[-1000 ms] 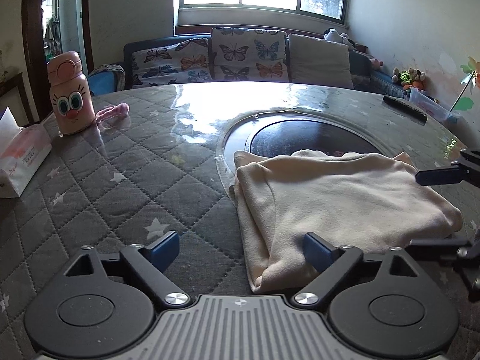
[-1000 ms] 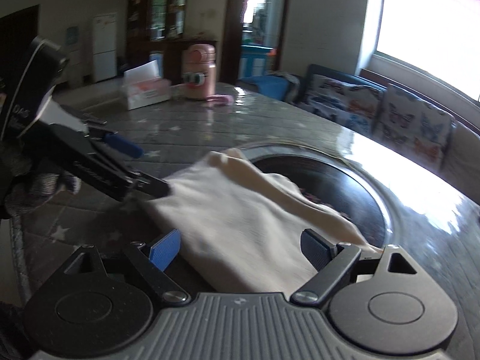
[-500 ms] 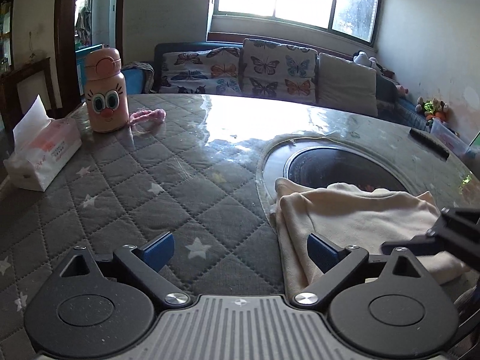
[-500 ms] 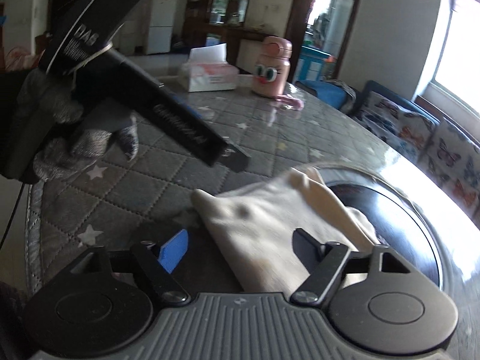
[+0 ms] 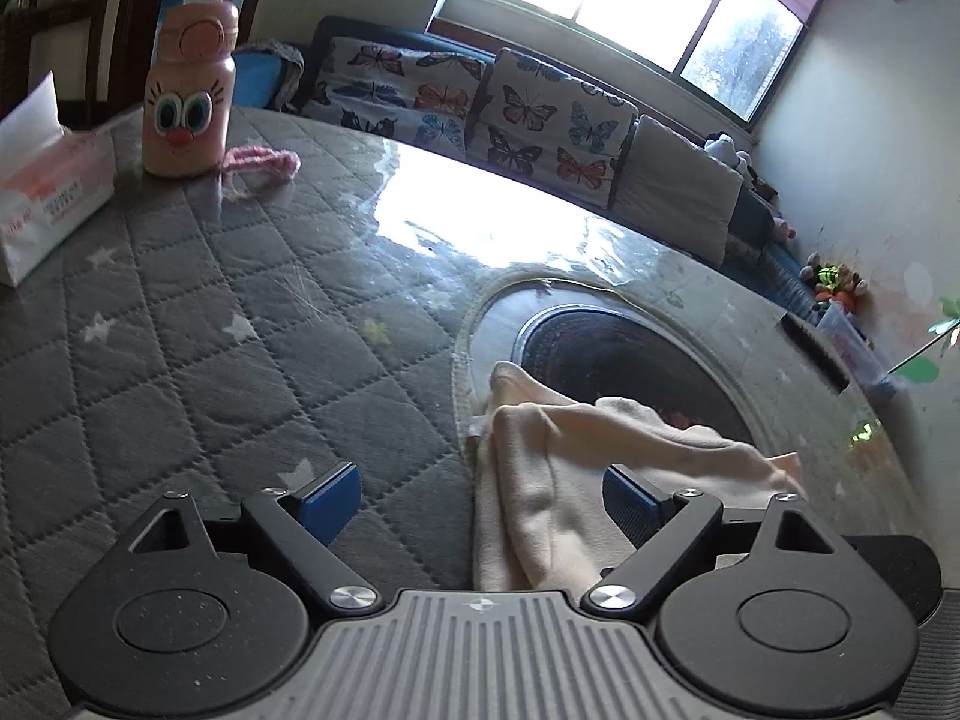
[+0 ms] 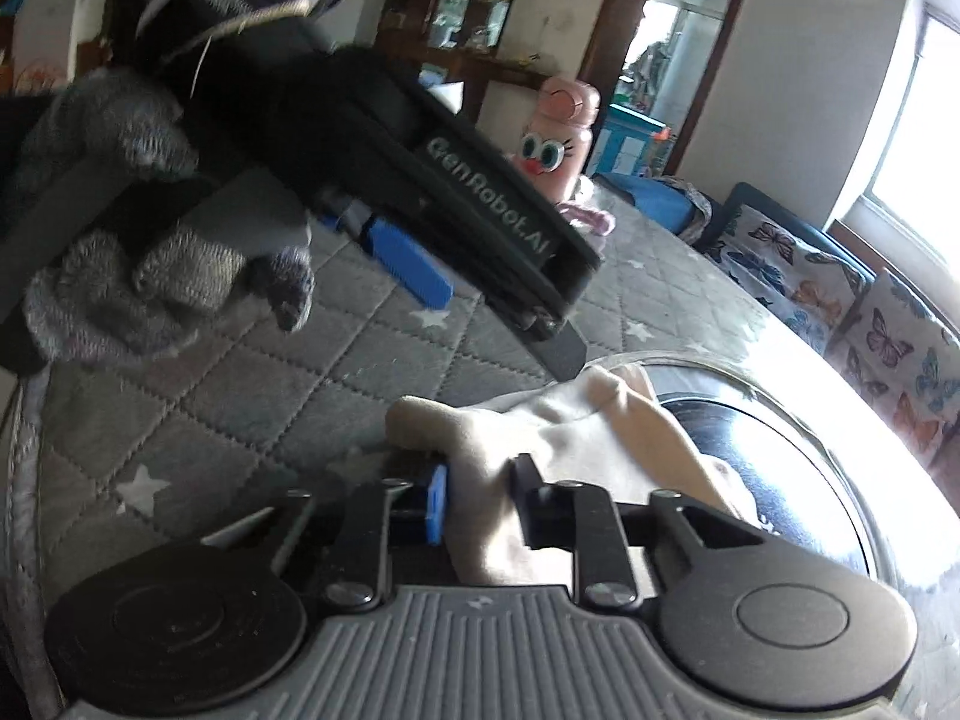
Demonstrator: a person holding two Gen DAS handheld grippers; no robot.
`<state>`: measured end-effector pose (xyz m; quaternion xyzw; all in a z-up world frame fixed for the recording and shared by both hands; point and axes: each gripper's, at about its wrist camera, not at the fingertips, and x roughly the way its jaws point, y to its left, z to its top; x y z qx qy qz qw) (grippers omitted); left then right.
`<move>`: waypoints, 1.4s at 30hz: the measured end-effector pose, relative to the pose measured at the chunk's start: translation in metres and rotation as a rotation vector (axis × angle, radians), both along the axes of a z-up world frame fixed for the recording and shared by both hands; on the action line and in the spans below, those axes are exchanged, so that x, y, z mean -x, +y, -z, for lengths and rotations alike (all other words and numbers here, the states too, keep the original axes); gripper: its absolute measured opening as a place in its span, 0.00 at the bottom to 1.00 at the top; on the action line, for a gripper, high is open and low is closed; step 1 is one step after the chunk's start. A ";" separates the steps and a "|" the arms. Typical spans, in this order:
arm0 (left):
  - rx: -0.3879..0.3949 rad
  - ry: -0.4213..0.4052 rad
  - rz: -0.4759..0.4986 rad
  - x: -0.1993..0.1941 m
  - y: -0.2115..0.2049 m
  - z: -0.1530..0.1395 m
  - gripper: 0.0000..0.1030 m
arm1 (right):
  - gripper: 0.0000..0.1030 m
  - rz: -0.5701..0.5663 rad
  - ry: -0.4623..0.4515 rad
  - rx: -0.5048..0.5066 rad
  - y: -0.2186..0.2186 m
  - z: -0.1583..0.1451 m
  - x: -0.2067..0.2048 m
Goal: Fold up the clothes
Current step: 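Grasp the folded shirt edge with both grippers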
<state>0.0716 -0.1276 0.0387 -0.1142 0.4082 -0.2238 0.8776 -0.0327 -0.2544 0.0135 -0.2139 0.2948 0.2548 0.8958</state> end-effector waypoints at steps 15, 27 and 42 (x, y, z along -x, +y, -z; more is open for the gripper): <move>0.281 0.321 -0.055 -0.021 -0.007 0.024 0.56 | 0.10 0.035 -0.036 -0.145 -0.034 -0.024 0.023; 0.292 0.333 -0.078 -0.017 0.006 0.036 0.16 | 0.21 0.104 0.004 -0.221 -0.070 -0.029 0.038; 0.260 0.296 -0.065 -0.014 -0.002 0.035 0.16 | 0.23 0.615 0.065 -0.294 -0.202 0.005 0.014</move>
